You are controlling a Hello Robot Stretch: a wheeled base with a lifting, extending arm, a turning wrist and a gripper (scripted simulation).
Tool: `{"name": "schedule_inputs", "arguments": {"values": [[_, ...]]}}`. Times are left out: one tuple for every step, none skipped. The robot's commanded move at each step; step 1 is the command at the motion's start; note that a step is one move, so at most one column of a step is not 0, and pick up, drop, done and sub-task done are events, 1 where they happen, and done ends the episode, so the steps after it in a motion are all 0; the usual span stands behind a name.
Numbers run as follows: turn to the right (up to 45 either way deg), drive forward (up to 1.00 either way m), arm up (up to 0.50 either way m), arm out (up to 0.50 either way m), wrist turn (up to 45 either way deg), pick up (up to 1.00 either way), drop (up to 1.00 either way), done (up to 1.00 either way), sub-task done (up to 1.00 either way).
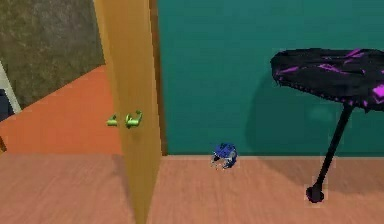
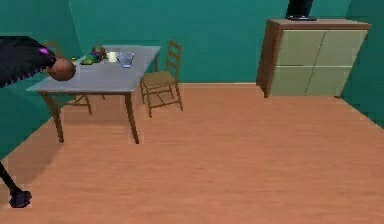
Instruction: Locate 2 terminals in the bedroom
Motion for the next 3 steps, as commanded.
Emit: {"name": "schedule_inputs", "arguments": {"values": [[0.0,0.30,0.00,0.00,0.0,0.00,0.00,0.00,0.00],[-45.0,0.00,0.00,0.00,0.0,0.00,0.00,0.00,0.00],[-45.0,0.00,0.00,0.00,0.0,0.00,0.00,0.00,0.00]]}}
